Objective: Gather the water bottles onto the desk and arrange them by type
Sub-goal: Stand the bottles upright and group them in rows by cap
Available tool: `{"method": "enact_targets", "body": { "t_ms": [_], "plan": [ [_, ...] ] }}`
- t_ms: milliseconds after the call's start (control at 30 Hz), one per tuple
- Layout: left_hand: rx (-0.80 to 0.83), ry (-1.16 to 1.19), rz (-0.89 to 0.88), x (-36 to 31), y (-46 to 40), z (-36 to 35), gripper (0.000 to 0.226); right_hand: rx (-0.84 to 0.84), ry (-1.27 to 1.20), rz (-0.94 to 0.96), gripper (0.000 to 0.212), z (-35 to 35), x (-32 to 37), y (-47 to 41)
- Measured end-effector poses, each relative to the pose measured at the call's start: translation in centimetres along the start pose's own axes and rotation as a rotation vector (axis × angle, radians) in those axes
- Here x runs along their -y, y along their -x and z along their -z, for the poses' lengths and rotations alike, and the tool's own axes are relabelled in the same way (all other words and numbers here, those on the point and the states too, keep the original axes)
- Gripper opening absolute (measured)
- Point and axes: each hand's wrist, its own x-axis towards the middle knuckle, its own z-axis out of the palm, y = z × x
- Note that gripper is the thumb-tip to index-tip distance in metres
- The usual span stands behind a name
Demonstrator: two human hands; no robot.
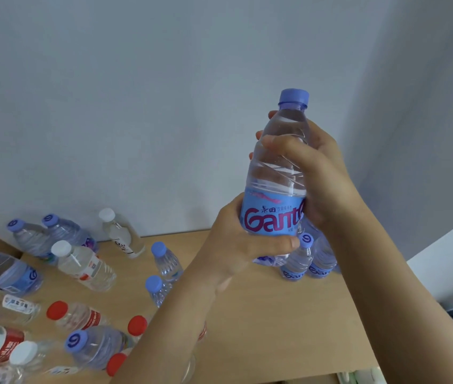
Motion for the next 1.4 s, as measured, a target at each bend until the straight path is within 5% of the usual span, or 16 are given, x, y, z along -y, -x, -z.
{"method": "enact_targets", "body": {
  "t_ms": [467, 833, 1400],
  "plan": [
    [0.169, 0.076, 0.109, 3.9, -1.7, -6.0, 0.036, -0.068, 0.097, -0.117, 0.036, 7.8, -1.0, 2.5],
    [0.287, 0.032, 0.267, 10.5, -5.6, -14.8, 0.061, -0.069, 0.259, -0.204, 0.031, 19.0, -1.2, 5.5],
    [0.21, -0.072, 0.342, 24.4, -6.7, -21.1, 0.08, -0.059, 0.55, -0.398, 0.038, 29.2, -8.7, 10.8]
  ]
}}
